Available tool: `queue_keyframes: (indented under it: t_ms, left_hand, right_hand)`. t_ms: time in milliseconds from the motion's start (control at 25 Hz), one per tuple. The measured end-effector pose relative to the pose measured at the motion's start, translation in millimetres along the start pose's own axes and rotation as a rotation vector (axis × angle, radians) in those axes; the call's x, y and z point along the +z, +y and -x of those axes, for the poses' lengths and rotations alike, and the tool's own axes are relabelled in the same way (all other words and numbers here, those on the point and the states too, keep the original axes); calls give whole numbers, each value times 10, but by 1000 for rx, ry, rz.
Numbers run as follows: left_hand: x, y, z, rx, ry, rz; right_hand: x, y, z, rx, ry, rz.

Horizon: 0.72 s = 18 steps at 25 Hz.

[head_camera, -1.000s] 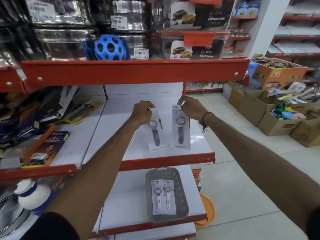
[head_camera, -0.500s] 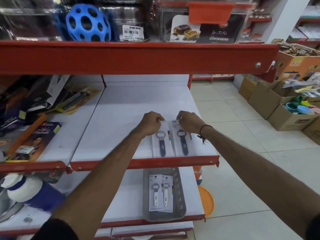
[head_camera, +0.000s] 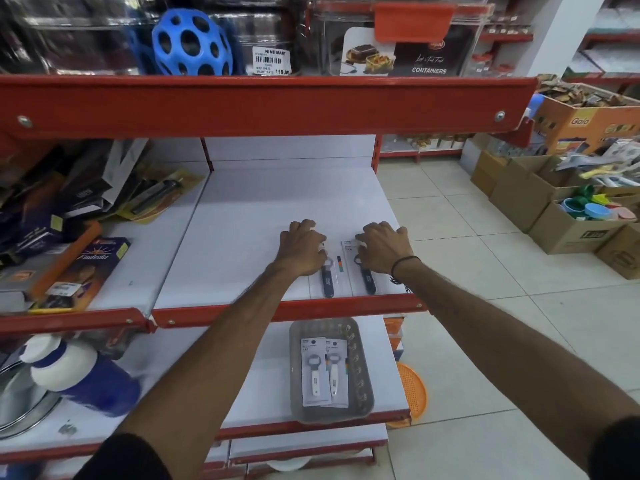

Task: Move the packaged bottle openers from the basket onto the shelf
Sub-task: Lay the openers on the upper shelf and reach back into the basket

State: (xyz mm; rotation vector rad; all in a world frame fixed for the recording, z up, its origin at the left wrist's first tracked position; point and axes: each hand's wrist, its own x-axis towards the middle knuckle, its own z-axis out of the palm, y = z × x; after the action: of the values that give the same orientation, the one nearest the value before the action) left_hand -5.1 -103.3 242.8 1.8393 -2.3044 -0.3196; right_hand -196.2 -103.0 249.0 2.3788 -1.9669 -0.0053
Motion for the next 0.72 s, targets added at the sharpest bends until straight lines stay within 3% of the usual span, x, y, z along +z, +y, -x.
queue_keyframes:
  t_ms: [120, 280, 400, 560, 720]
  left_hand:
    - [-97, 102, 306, 53, 182, 89]
    - [46, 256, 1011, 140, 590, 178]
    - [366, 300, 1521, 156, 758, 178]
    - [1051, 243, 1971, 187, 689, 119]
    - [1538, 64, 2003, 127, 302, 133]
  right_hand:
    - [-84, -93, 262, 43, 198, -211]
    - [15, -364, 921, -3, 734, -296]
    - [315, -605, 1446, -55, 898, -335]
    - [886, -831, 1951, -56, 744, -352]
    - [1384, -883, 2049, -28, 337, -314]
